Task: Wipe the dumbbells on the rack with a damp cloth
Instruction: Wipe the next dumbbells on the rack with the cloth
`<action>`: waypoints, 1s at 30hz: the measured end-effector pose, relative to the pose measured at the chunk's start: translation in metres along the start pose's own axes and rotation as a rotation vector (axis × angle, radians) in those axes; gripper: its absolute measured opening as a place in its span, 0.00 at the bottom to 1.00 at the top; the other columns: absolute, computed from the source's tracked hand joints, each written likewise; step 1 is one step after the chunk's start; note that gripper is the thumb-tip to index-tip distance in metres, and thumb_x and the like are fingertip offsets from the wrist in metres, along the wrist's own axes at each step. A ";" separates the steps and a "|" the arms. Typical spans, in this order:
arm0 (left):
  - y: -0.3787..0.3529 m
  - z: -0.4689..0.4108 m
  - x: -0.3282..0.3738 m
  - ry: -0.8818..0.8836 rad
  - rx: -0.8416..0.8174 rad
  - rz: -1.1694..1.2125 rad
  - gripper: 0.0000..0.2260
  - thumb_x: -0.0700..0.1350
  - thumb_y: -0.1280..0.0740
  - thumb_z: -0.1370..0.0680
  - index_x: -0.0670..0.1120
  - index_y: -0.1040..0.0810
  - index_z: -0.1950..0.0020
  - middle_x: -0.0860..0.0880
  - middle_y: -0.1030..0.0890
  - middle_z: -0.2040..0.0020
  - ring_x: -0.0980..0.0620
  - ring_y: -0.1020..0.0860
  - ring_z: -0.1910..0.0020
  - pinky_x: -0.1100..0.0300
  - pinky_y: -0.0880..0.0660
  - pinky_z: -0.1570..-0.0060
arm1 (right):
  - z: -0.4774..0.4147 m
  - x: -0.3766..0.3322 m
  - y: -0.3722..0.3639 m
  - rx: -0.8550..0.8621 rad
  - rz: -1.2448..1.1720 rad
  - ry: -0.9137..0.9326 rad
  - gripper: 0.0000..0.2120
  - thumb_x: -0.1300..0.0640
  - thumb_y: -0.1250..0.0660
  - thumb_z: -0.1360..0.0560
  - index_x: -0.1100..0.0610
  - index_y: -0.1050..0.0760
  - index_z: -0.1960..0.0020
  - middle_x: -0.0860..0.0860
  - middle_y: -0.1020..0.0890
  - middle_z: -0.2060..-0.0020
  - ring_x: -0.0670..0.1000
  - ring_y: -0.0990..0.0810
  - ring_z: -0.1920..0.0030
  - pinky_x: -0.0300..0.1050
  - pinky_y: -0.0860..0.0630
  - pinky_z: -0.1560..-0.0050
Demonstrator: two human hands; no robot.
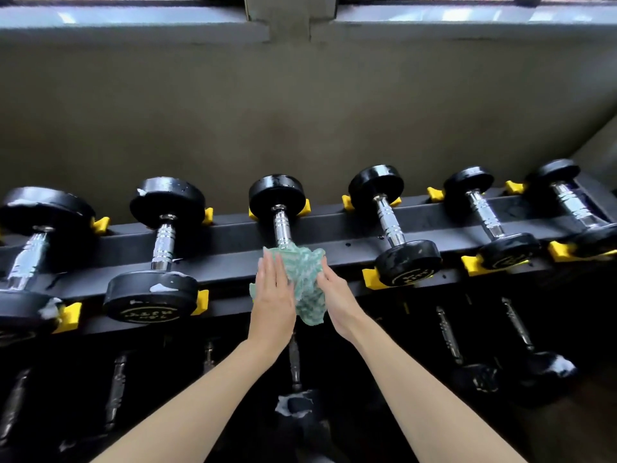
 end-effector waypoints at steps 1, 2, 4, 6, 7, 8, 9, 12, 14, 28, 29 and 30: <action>-0.002 0.001 -0.001 -0.036 0.003 -0.080 0.21 0.36 0.57 0.20 0.30 0.38 0.30 0.32 0.36 0.30 0.34 0.38 0.29 0.49 0.54 0.27 | 0.004 -0.002 0.000 0.000 -0.012 0.008 0.22 0.55 0.50 0.17 0.47 0.47 0.24 0.47 0.33 0.28 0.49 0.32 0.30 0.52 0.35 0.29; 0.001 0.005 0.007 -0.128 0.055 -0.197 0.21 0.35 0.51 0.22 0.31 0.39 0.29 0.33 0.34 0.31 0.37 0.36 0.30 0.49 0.54 0.28 | 0.009 -0.005 0.001 -0.001 -0.032 0.026 0.21 0.56 0.49 0.17 0.49 0.42 0.25 0.47 0.31 0.30 0.48 0.31 0.31 0.51 0.34 0.30; -0.006 0.013 0.035 -0.314 0.053 -0.226 0.22 0.36 0.45 0.27 0.33 0.31 0.33 0.37 0.27 0.34 0.40 0.29 0.34 0.50 0.46 0.29 | 0.020 -0.013 0.002 -0.028 -0.068 0.068 0.15 0.59 0.47 0.18 0.50 0.28 0.35 0.48 0.22 0.39 0.48 0.24 0.38 0.45 0.28 0.37; -0.011 0.022 0.062 -0.435 -0.053 -0.189 0.20 0.37 0.43 0.27 0.35 0.24 0.38 0.40 0.22 0.39 0.41 0.24 0.38 0.52 0.35 0.32 | 0.035 -0.024 0.013 -0.021 -0.098 0.090 0.14 0.62 0.47 0.18 0.53 0.23 0.45 0.49 0.18 0.49 0.47 0.20 0.48 0.39 0.25 0.48; -0.010 0.023 0.070 -0.429 -0.087 -0.158 0.18 0.36 0.42 0.27 0.36 0.22 0.40 0.42 0.21 0.42 0.42 0.22 0.41 0.53 0.31 0.35 | 0.041 -0.029 0.022 0.002 -0.107 0.094 0.14 0.63 0.48 0.18 0.55 0.24 0.48 0.51 0.18 0.53 0.47 0.20 0.52 0.38 0.24 0.51; -0.004 0.020 0.077 -0.393 -0.101 -0.120 0.15 0.36 0.43 0.27 0.37 0.20 0.45 0.45 0.19 0.50 0.45 0.20 0.49 0.57 0.27 0.42 | 0.047 -0.034 0.036 0.047 -0.123 0.105 0.14 0.63 0.49 0.18 0.58 0.24 0.49 0.52 0.19 0.54 0.48 0.21 0.54 0.39 0.25 0.53; 0.008 0.016 0.083 -0.344 -0.055 -0.064 0.15 0.36 0.45 0.26 0.38 0.19 0.51 0.48 0.21 0.58 0.49 0.21 0.57 0.60 0.25 0.50 | 0.054 -0.040 0.054 0.129 -0.124 0.122 0.14 0.64 0.49 0.18 0.60 0.25 0.50 0.54 0.20 0.55 0.48 0.22 0.56 0.40 0.26 0.55; 0.032 -0.002 0.100 -0.224 0.045 0.129 0.10 0.40 0.46 0.18 0.39 0.27 0.51 0.51 0.32 0.63 0.52 0.29 0.59 0.55 0.32 0.56 | 0.083 -0.067 0.117 0.502 -0.040 0.230 0.14 0.65 0.47 0.20 0.64 0.25 0.58 0.54 0.24 0.62 0.48 0.28 0.62 0.35 0.31 0.64; 0.029 -0.008 0.126 -0.215 0.047 0.293 0.07 0.44 0.41 0.19 0.40 0.30 0.47 0.50 0.32 0.57 0.52 0.31 0.59 0.56 0.33 0.56 | 0.102 -0.092 0.153 0.743 0.075 0.331 0.16 0.64 0.47 0.20 0.55 0.28 0.64 0.48 0.28 0.67 0.48 0.31 0.64 0.33 0.35 0.69; -0.124 -0.048 0.161 0.640 -0.369 0.526 0.32 0.62 0.51 0.21 0.38 0.46 0.26 0.41 0.36 0.28 0.42 0.33 0.33 0.53 0.35 0.40 | 0.013 -0.064 0.214 0.449 0.416 0.077 0.22 0.52 0.50 0.18 0.55 0.41 0.26 0.50 0.37 0.26 0.49 0.41 0.26 0.45 0.44 0.30; -0.126 -0.047 0.160 0.625 -0.345 0.517 0.34 0.63 0.50 0.21 0.38 0.47 0.26 0.41 0.36 0.28 0.42 0.33 0.33 0.53 0.34 0.40 | 0.013 -0.063 0.214 0.424 0.409 0.085 0.23 0.51 0.48 0.18 0.54 0.42 0.25 0.49 0.39 0.26 0.49 0.42 0.26 0.47 0.45 0.29; -0.127 -0.045 0.159 0.584 -0.316 0.495 0.35 0.63 0.49 0.22 0.38 0.48 0.26 0.41 0.37 0.28 0.42 0.33 0.32 0.52 0.34 0.38 | 0.013 -0.064 0.215 0.406 0.398 0.094 0.23 0.50 0.46 0.19 0.54 0.42 0.25 0.48 0.39 0.26 0.48 0.42 0.26 0.47 0.45 0.28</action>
Point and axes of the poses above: each hand's wrist, its own z-axis away from the middle knuckle, its own y-axis out of the back of the hand, x = y × z, the point moved 9 cm from there along -z, towards the middle knuckle
